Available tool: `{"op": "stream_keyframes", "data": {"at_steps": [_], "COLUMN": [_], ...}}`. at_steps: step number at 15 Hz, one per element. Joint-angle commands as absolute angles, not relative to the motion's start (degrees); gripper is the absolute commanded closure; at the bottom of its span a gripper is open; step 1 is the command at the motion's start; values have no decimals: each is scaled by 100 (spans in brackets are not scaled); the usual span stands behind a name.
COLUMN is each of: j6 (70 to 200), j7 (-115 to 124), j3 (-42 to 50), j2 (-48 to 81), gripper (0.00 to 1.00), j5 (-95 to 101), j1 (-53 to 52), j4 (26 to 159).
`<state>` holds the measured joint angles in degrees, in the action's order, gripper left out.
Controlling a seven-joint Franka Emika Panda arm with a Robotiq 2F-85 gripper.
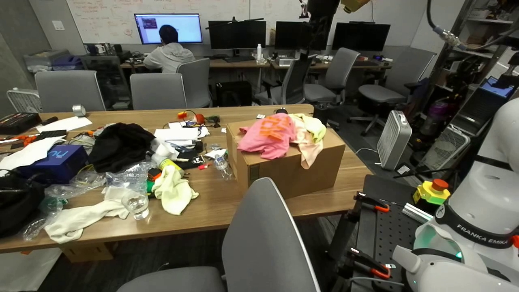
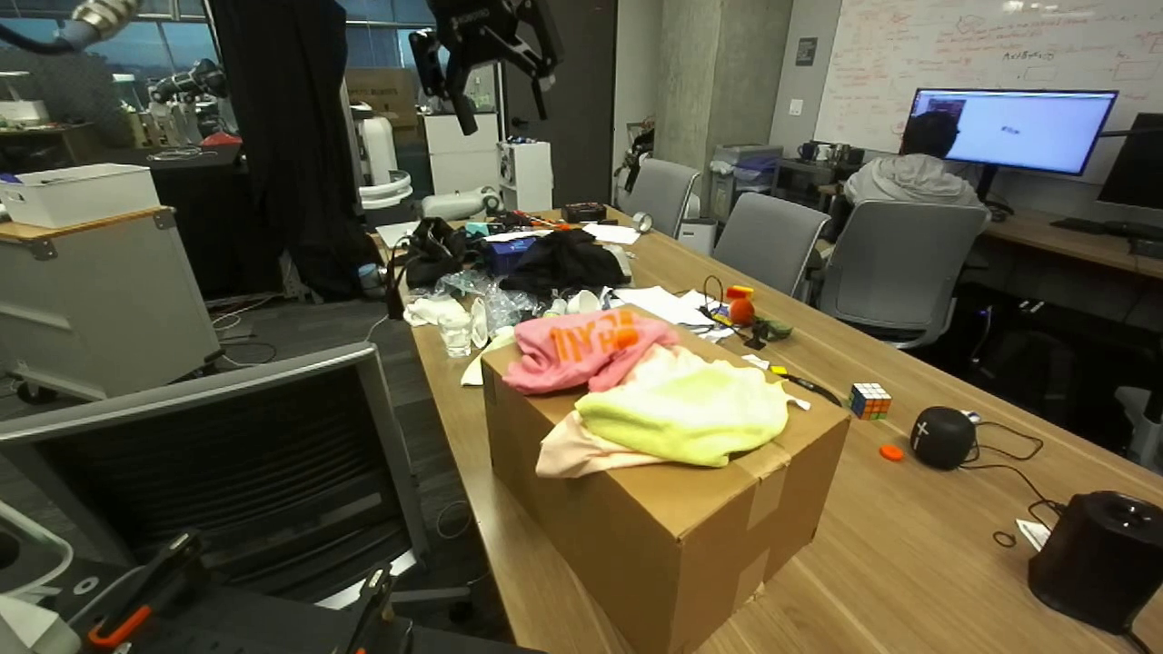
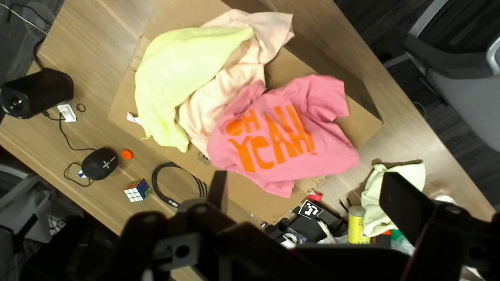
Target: Move the peach shirt, the green towel and the pink shirt on the top of the box
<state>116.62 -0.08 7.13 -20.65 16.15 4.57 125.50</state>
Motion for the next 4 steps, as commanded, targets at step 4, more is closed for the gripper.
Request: {"op": "stream_keyframes", "data": {"at_steps": [4], "j6": [11822], "j7": [-756], "j3": [876], "j2": [-2783], "gripper": [0], "j5": [1317], "j1": [564], "j4": [13076]}}
